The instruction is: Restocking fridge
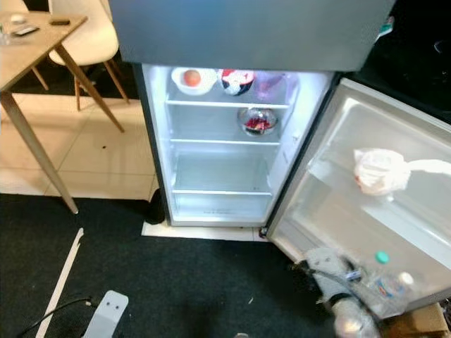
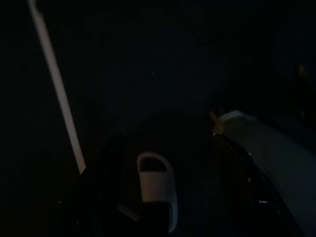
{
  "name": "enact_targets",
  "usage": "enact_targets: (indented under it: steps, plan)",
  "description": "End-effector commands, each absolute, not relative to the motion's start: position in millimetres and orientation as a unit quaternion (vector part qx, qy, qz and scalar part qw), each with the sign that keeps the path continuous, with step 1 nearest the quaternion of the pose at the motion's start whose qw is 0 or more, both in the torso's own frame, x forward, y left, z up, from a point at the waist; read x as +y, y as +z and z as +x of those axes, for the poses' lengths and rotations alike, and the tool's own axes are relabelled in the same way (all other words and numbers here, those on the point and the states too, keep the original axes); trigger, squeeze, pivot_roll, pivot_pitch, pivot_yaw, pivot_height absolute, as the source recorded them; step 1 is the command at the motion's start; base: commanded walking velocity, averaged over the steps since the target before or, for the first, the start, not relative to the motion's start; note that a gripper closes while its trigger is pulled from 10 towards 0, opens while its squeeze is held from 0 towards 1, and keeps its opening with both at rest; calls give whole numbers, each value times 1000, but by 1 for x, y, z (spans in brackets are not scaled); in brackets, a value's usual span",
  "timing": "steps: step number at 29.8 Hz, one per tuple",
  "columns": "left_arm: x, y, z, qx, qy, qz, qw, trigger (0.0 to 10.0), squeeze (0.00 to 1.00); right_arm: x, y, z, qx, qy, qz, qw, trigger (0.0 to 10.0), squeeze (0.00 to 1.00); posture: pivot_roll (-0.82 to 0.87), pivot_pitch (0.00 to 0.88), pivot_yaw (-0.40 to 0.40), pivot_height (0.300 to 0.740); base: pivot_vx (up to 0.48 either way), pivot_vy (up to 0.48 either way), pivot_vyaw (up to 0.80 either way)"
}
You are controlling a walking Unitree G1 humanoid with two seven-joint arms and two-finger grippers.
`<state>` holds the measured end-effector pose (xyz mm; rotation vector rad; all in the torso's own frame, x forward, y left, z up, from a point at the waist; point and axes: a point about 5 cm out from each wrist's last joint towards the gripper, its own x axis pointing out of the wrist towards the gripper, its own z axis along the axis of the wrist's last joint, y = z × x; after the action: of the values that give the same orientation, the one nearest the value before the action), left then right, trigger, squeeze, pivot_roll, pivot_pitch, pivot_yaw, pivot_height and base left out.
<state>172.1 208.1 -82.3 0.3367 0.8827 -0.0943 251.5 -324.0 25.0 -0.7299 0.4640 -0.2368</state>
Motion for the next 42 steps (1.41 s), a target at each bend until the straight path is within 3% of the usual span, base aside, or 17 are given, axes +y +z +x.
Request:
enact_targets:
  steps: [1,6,8,13,23,29,36,42]
  plan:
    - [221,-72,187,398,-24,163,902,10000,0,-342,52,265,201,-147,-395,884,10000,0,-80,103,-35,740,0,0,0]
    - [226,-61,204,370,-19,163,914,10000,0,-358,78,279,192,-164,-422,871,10000,0,-66,116,-25,740,0,0,0]
    - [234,-44,225,326,-13,163,931,10000,0,-376,112,293,189,-180,-445,856,10000,0,-36,135,-13,740,0,0,0]
    - [239,-32,235,296,-9,164,941,10000,0,-389,128,295,217,-178,-448,849,10000,0,-9,143,-8,740,0,0,0]
    - [240,-29,236,285,-11,165,944,10000,0,-419,134,274,319,-149,-441,826,10000,0,-6,150,4,740,0,0,0]
    - [236,-29,236,286,-21,166,943,10000,0,-451,141,244,371,-213,-425,798,10000,0,-1,160,15,740,0,0,0]
    - [239,-29,233,288,-22,169,942,10000,0,-458,153,241,345,-246,-410,808,10000,0,12,166,16,740,0,0,0]
    - [244,-32,226,298,-24,175,938,10000,0,-461,135,225,400,-226,-398,794,10000,0,16,181,20,740,0,0,0]
